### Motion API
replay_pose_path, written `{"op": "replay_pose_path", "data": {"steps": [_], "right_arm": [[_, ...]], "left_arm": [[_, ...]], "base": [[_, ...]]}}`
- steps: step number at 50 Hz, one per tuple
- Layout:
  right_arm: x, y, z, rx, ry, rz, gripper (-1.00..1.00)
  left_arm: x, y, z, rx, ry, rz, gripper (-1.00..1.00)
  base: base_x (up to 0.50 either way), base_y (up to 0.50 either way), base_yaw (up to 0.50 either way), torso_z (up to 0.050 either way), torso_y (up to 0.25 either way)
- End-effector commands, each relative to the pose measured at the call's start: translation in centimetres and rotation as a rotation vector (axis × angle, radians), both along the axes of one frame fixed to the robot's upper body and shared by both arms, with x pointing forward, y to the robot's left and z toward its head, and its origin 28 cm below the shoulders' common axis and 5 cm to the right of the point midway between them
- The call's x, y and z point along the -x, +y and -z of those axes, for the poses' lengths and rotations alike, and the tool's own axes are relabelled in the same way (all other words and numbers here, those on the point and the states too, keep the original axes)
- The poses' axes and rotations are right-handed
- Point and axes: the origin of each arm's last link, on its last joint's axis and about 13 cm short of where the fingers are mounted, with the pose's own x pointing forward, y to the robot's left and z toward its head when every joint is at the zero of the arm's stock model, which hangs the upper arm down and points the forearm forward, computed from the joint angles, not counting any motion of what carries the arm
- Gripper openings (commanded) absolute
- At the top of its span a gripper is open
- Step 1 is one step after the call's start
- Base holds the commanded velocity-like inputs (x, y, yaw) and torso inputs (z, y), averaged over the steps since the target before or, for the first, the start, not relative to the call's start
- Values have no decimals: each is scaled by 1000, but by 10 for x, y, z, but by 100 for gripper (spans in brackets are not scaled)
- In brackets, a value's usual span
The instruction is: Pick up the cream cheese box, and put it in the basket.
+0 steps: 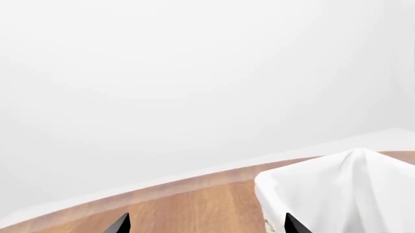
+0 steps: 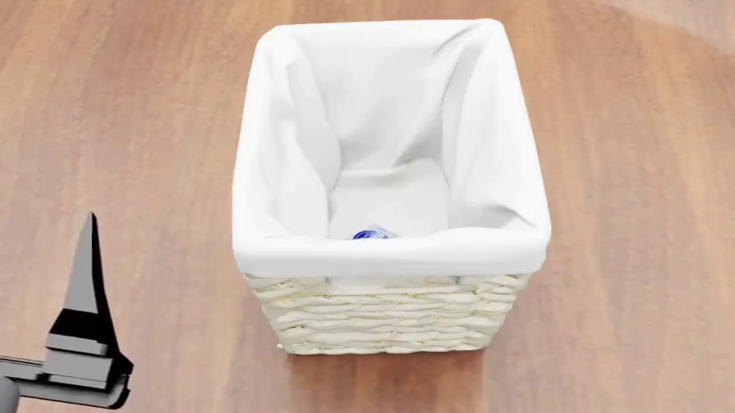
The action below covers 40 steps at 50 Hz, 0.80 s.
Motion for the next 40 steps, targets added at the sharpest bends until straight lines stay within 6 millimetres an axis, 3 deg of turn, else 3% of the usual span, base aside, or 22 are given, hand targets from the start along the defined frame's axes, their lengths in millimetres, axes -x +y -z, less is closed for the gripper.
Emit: {"op": "replay_pose_path", "data": {"steps": [1,13,40], "right_arm": [[0,0,1,0,1,-1,100],[1,1,1,2,3,-5,100],[1,1,2,1,4,-6,100]], "left_arm": [[0,-2,-1,-5,-2,6,100],[-6,-2,-11,-16,-14,5,100],[-3,-3,-8,-24,-17,7,100]], "base": [[0,0,0,0,0],[0,0,0,0,0],[0,0,0,0,0]]}}
